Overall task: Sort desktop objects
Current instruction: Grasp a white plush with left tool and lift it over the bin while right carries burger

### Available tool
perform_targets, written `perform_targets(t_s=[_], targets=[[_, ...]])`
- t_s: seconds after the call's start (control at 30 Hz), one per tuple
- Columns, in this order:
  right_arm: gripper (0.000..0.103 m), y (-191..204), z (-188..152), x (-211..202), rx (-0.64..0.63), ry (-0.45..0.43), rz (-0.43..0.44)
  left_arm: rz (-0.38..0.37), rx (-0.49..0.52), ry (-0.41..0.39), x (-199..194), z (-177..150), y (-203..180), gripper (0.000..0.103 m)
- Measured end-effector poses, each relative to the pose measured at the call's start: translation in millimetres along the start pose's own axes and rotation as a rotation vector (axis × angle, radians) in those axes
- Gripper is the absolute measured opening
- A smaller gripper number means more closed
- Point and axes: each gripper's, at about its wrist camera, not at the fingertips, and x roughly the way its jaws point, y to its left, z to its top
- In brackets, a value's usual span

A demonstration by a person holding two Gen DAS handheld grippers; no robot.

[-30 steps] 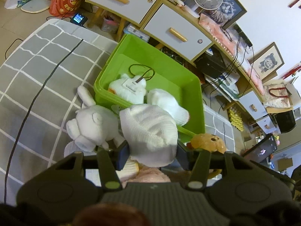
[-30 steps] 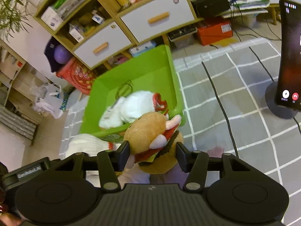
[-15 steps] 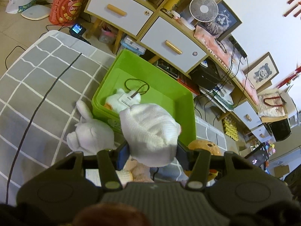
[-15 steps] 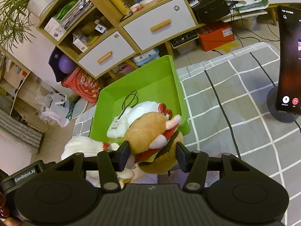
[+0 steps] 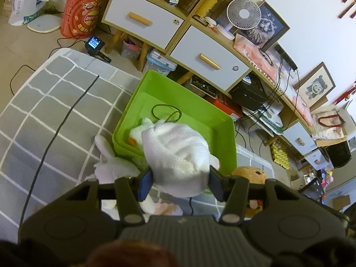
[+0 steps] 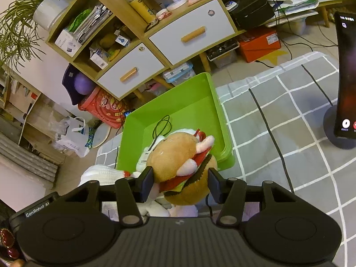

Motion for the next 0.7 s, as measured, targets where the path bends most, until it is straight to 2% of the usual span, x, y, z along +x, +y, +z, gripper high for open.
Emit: perform_targets(t_s=[0.3, 0.7], targets=[[0.053, 6.7, 29.8, 20.1, -0.030, -0.009, -0.019, 0.060, 0.065, -0.026, 17.2, 28.1, -16.1, 0.051], [0.053, 5.7, 58.5, 80.9, -0.093, -0.042, -0.020, 0.111, 0.100, -0.075, 73.5, 56.5, -11.5, 0.051]])
